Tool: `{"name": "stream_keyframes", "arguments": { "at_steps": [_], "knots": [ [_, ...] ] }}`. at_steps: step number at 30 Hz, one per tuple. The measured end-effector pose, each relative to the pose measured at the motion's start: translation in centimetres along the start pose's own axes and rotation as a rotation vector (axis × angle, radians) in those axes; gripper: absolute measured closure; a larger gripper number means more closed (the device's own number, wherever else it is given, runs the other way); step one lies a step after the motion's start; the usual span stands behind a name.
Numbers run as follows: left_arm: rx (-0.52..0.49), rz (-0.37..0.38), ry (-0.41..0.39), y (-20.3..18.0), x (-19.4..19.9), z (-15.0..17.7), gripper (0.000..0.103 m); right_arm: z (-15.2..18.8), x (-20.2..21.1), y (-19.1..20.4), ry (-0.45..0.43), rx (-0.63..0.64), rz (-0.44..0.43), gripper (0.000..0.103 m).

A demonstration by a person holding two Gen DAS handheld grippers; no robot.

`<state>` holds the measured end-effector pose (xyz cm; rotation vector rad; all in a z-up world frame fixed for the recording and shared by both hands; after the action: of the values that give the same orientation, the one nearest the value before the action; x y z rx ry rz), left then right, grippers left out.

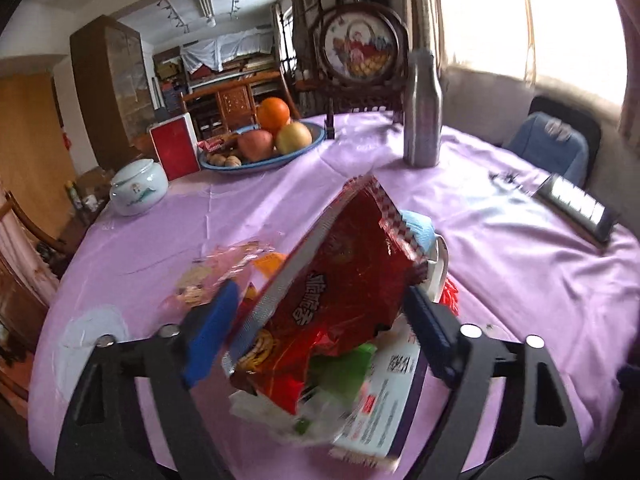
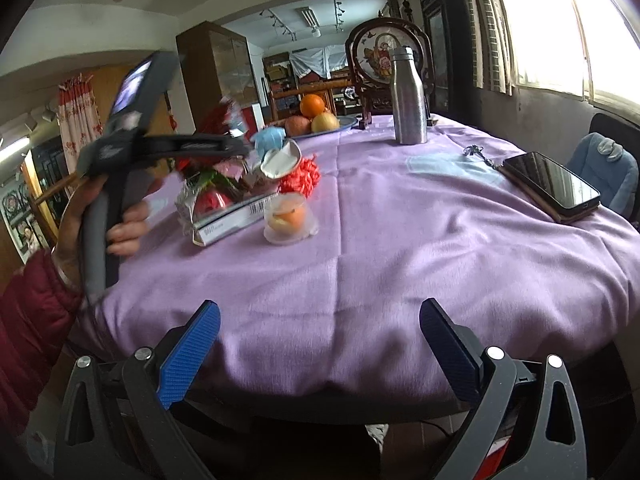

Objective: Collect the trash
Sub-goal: 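Reach the left tool to the red snack bag and close on it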

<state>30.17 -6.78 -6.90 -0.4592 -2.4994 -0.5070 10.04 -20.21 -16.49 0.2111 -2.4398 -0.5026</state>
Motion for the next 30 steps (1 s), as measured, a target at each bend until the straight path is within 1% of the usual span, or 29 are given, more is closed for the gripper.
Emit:
{"name": "stream_keyframes", "arguments": {
  "at_steps": [1,2,6,8,11,14,17,19,21,24,26,30],
  "knots": [
    [0.005,0.002,-0.014,0.7,0.7,0.2,0.034,-0.2,-0.2,0.1,0.006,-0.007,-0.007,0.005],
    [0.01,-0.001,-0.018,1.1,1.2,0.3,0.036,-0.4,-0.4,0.1,0.008,-0.012,-0.012,0.005],
    [0.074,-0.015,-0.023,3.9,3.7,2.4,0.036,-0.9,-0.8,1.0,0.012,-0.016,-0.032,0.005],
    [0.105,-0.027,-0.013,5.1,4.7,4.0,0.036,-0.9,-1.0,1.5,0.014,-0.005,-0.028,0.005],
    [0.151,-0.021,0.015,6.5,5.4,6.4,0.034,-1.1,-1.5,2.2,0.022,0.014,-0.025,0.005],
    [0.177,-0.026,0.057,7.3,5.5,8.6,0.029,-1.7,-2.0,2.9,0.023,0.04,-0.006,0.005],
    [0.201,-0.036,0.085,7.9,5.4,10.1,0.019,-2.4,-2.7,3.6,0.034,0.055,-0.003,0.005],
    [0.218,-0.055,0.109,8.5,5.1,11.0,0.009,-3.0,-3.2,4.0,0.042,0.054,-0.007,0.005],
    [0.23,-0.059,0.129,8.7,4.7,11.6,0.009,-3.4,-3.8,4.4,0.048,0.053,-0.009,0.005],
    [0.272,-0.027,0.155,8.6,4.3,12.4,0.009,-4.0,-4.9,4.9,0.06,0.059,0.002,0.005],
    [0.279,-0.03,0.162,8.7,4.2,12.6,0.009,-4.4,-6.2,5.2,0.076,0.075,0.026,0.005],
    [0.293,-0.033,0.151,8.9,4.3,12.6,0.009,-5.3,-8.8,5.6,0.118,0.092,0.081,0.005]
  ]
}}
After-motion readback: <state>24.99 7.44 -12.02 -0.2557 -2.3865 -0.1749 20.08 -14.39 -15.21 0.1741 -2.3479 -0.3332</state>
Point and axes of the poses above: each gripper's, at about its wrist camera, not at the fingertips, and x roughly against the way its jaws point, y to its left, z to its underside, the point moved 9 cm from there along -x, roughly the way its jaws point, and after that the axes turned 11 degrees about -x, right-handed, at the moved point
